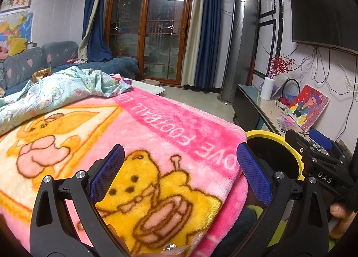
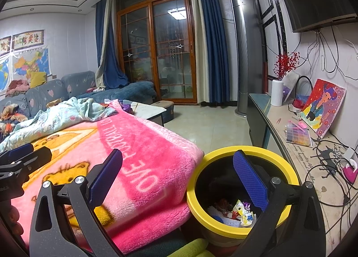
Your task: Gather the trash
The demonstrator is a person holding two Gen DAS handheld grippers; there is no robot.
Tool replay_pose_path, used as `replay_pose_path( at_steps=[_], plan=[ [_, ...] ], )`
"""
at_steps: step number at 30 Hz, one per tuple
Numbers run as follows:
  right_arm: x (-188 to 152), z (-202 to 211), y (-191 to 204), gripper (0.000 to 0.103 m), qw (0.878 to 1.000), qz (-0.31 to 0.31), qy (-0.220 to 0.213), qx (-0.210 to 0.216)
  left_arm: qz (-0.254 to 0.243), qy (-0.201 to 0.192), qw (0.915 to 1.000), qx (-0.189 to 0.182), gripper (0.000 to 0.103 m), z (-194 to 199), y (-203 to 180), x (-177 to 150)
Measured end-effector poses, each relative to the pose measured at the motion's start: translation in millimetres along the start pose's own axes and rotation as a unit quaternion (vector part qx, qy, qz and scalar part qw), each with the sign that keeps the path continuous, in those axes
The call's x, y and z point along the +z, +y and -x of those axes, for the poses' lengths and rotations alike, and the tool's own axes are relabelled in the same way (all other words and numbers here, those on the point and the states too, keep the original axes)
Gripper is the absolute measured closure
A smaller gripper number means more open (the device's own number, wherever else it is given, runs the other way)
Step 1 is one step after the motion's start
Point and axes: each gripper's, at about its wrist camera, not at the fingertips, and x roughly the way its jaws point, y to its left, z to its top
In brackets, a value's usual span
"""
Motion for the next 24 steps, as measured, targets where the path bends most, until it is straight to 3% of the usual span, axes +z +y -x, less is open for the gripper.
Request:
replay_pose_path(
  at_steps=[9, 15, 18, 19, 21, 24],
  plan=[
    [8.0, 0.2, 25.7, 0.007, 0.999, 0.023, -0.007, 0.024, 0.01, 0.006, 0.9994, 0.032, 0.011, 2.0, 15.4, 1.2],
    [20.4, -17.1, 105.0, 0.007, 0.99, 0.04, 0.013, 0.131, 0.074, 0.018, 0.993, 0.09, 0.011, 26.2, 82.3, -0.2],
    [14.4, -35.3, 179.7, 0.007, 0.972, 0.069, 0.074, 0.214, 0.13, 0.029, 0.975, 0.178, 0.011, 55.6, 154.0, -11.4],
    [6.1, -45.9, 218.3, 0.007, 0.957, 0.085, 0.123, 0.25, 0.148, 0.034, 0.9652, 0.213, 0.011, 66.1, 178.8, -17.6],
    [-14.9, -62.8, 276.7, 0.007, 0.931, 0.113, 0.2, 0.283, 0.193, 0.054, 0.938, 0.283, 0.011, 89.2, 235.8, -35.9],
    [-50.4, -83.7, 353.7, 0.007, 0.893, 0.176, 0.294, 0.293, 0.232, 0.099, 0.9019, 0.351, 0.011, 106.2, 294.2, -63.1]
  ],
)
